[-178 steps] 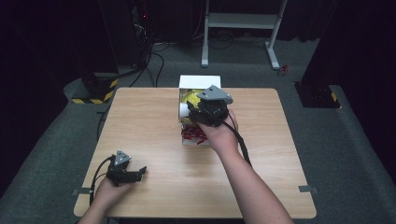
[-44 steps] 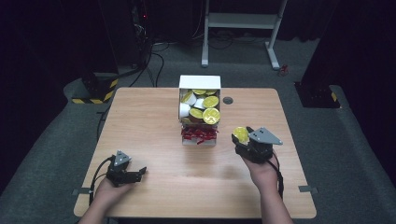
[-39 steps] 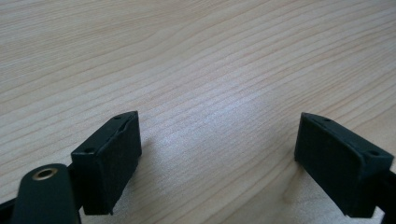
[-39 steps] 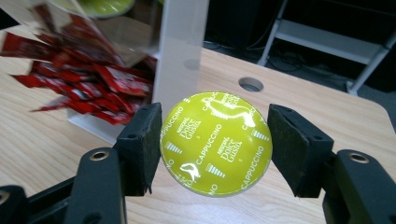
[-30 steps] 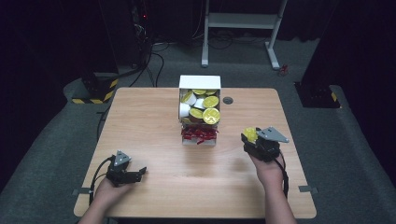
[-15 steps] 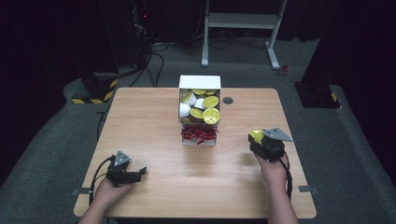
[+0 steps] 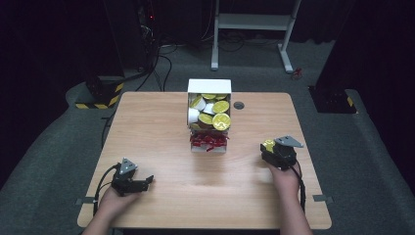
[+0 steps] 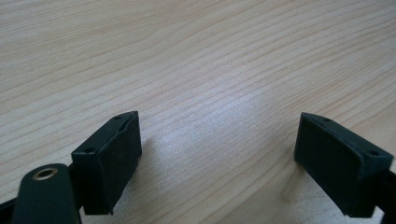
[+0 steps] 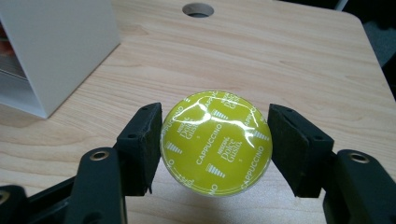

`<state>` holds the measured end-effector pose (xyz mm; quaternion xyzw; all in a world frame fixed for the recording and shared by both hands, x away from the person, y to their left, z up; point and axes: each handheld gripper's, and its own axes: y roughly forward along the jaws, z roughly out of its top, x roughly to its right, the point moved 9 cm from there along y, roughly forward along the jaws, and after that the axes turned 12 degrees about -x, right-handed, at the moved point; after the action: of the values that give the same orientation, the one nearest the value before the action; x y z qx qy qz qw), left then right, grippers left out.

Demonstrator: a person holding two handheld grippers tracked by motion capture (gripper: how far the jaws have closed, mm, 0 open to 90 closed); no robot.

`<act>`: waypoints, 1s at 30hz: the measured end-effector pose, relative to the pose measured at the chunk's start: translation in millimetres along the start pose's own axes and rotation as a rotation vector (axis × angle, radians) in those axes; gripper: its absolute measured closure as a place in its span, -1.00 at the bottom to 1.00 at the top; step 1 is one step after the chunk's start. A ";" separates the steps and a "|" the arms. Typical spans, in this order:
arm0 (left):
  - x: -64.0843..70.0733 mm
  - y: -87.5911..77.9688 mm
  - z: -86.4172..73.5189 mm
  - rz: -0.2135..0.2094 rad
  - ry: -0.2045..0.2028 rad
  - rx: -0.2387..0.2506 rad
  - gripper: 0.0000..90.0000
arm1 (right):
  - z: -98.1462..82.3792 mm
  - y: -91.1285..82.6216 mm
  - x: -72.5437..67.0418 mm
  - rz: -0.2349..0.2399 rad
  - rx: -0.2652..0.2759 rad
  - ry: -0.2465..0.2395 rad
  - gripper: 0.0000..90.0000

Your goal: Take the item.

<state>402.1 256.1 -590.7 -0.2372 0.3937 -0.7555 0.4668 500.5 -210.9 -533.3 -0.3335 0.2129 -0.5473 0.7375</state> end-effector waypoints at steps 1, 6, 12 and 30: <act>0.0 0.0 0.0 0.000 0.001 0.000 -0.66 | -0.7 1.6 0.9 0.002 -0.005 0.006 -0.15; 0.3 -0.1 -0.2 -0.001 -0.001 -0.001 -0.66 | -4.7 13.7 4.6 -0.002 -0.034 0.013 -0.15; 0.5 -0.2 -0.4 -0.002 -0.003 -0.002 -0.66 | -12.6 25.7 7.0 0.001 -0.068 0.017 -0.15; 0.7 -0.1 -0.4 -0.002 -0.004 0.000 -0.66 | -13.9 28.4 4.4 0.001 -0.056 0.013 -0.15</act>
<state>401.4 255.6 -590.8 -0.2393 0.3926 -0.7553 0.4670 511.3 -213.6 -563.2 -0.3501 0.2332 -0.5428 0.7269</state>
